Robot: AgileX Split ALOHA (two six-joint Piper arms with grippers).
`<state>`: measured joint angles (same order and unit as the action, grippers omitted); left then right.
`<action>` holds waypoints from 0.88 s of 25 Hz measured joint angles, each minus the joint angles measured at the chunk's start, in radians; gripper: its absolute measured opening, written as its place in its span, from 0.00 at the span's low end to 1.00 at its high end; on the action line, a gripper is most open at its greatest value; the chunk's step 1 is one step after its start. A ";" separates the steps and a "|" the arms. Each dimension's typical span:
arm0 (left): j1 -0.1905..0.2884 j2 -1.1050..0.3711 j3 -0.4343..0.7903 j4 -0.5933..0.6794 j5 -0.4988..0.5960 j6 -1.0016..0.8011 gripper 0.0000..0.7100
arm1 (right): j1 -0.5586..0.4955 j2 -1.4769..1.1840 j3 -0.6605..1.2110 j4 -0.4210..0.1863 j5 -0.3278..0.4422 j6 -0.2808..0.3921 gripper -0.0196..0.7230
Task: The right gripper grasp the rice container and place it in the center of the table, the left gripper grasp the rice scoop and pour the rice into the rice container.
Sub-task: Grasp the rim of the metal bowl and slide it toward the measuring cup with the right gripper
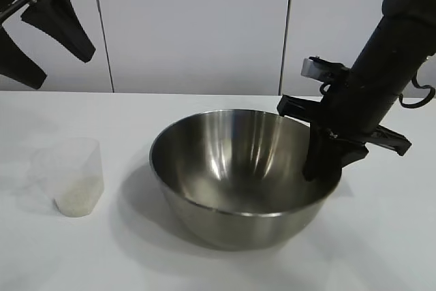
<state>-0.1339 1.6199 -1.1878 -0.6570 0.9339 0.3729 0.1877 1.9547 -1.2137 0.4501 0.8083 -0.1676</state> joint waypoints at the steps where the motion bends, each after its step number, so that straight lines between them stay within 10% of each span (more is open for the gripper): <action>1: 0.000 0.000 0.000 0.000 0.000 0.000 0.77 | 0.000 0.000 -0.014 0.002 0.016 -0.001 0.06; 9: 0.000 0.000 0.000 0.000 0.000 0.000 0.77 | 0.000 -0.035 -0.113 -0.022 0.121 0.011 0.05; 22: 0.000 0.000 0.000 0.000 0.000 0.000 0.77 | 0.131 0.020 -0.117 -0.062 0.058 0.124 0.05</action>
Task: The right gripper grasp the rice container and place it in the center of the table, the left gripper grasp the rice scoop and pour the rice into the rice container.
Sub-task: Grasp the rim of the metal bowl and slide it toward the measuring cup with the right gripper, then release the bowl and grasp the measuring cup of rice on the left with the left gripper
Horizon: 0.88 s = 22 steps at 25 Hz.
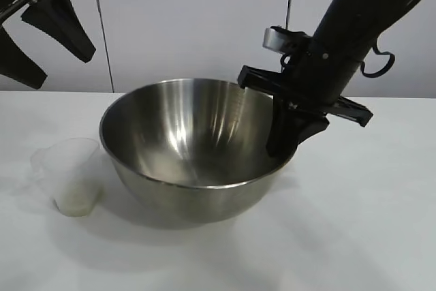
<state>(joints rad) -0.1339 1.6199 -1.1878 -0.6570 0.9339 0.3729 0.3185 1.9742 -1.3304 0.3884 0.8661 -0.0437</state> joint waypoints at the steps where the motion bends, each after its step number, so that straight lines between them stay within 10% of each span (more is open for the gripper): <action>1: 0.000 0.000 0.000 0.000 0.000 0.000 0.77 | 0.000 0.012 0.000 -0.010 -0.004 0.012 0.05; 5: 0.000 0.000 0.000 0.000 0.000 0.000 0.77 | 0.000 0.028 0.000 -0.010 -0.021 0.021 0.14; 11: 0.000 0.000 0.000 0.000 0.000 0.000 0.77 | 0.000 0.023 -0.004 0.000 -0.022 0.021 0.59; 17: 0.000 0.000 0.000 0.000 0.000 0.000 0.77 | -0.039 -0.064 -0.095 -0.073 0.010 0.021 0.64; 22: 0.000 0.000 0.000 0.000 0.000 0.000 0.77 | -0.133 -0.191 -0.197 -0.273 0.018 0.021 0.64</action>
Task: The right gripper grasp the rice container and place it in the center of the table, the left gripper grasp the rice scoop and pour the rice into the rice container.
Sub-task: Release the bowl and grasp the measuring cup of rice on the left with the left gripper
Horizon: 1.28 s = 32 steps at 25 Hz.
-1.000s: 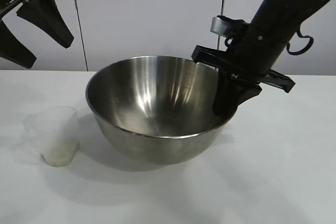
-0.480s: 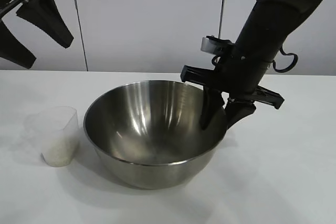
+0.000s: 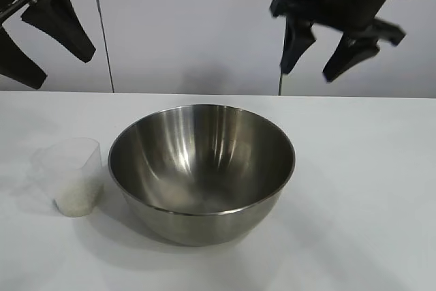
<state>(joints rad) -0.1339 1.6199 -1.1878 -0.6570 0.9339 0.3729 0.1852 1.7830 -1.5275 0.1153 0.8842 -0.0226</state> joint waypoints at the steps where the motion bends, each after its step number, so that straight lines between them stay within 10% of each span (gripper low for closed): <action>1: 0.000 0.000 0.000 0.000 0.000 0.000 0.77 | -0.025 -0.027 -0.007 -0.044 0.000 0.000 0.64; 10: 0.000 0.000 0.000 0.000 0.000 0.000 0.77 | -0.318 -0.243 -0.011 -0.230 0.152 -0.001 0.64; 16: 0.000 0.000 0.000 0.000 0.000 0.000 0.77 | -0.451 -0.451 0.058 -0.232 0.197 -0.004 0.64; 32: 0.000 0.000 0.000 0.000 -0.001 0.000 0.77 | -0.343 -1.431 0.471 -0.124 0.217 -0.004 0.63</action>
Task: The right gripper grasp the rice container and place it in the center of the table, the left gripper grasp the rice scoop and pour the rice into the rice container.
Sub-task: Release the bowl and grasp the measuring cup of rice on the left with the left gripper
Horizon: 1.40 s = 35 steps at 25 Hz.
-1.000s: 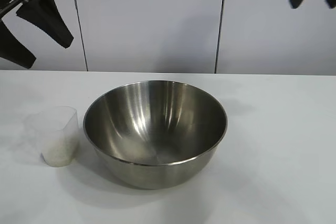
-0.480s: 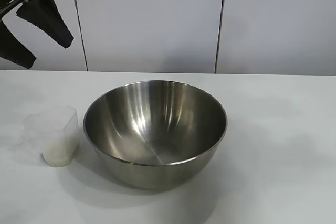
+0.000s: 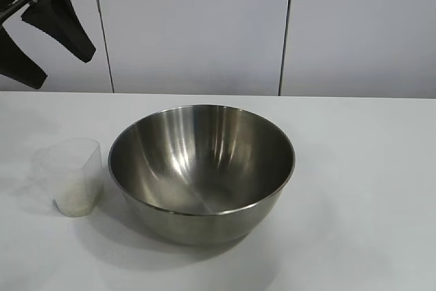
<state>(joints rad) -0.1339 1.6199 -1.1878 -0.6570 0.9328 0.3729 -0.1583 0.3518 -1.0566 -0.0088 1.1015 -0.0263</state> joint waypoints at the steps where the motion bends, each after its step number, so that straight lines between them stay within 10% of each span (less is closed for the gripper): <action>1: 0.000 0.000 0.000 0.000 0.000 0.000 0.77 | 0.000 -0.056 0.040 -0.008 0.000 0.000 0.63; 15: 0.000 0.000 0.000 0.000 0.000 0.000 0.77 | 0.032 -0.370 0.543 0.028 -0.027 0.026 0.63; 35: 0.000 0.000 0.000 0.000 -0.001 0.000 0.77 | 0.174 -0.370 0.589 -0.005 -0.020 0.041 0.63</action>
<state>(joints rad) -0.1339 1.6199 -1.1878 -0.6570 0.9317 0.3729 0.0162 -0.0178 -0.4679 -0.0143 1.0813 0.0147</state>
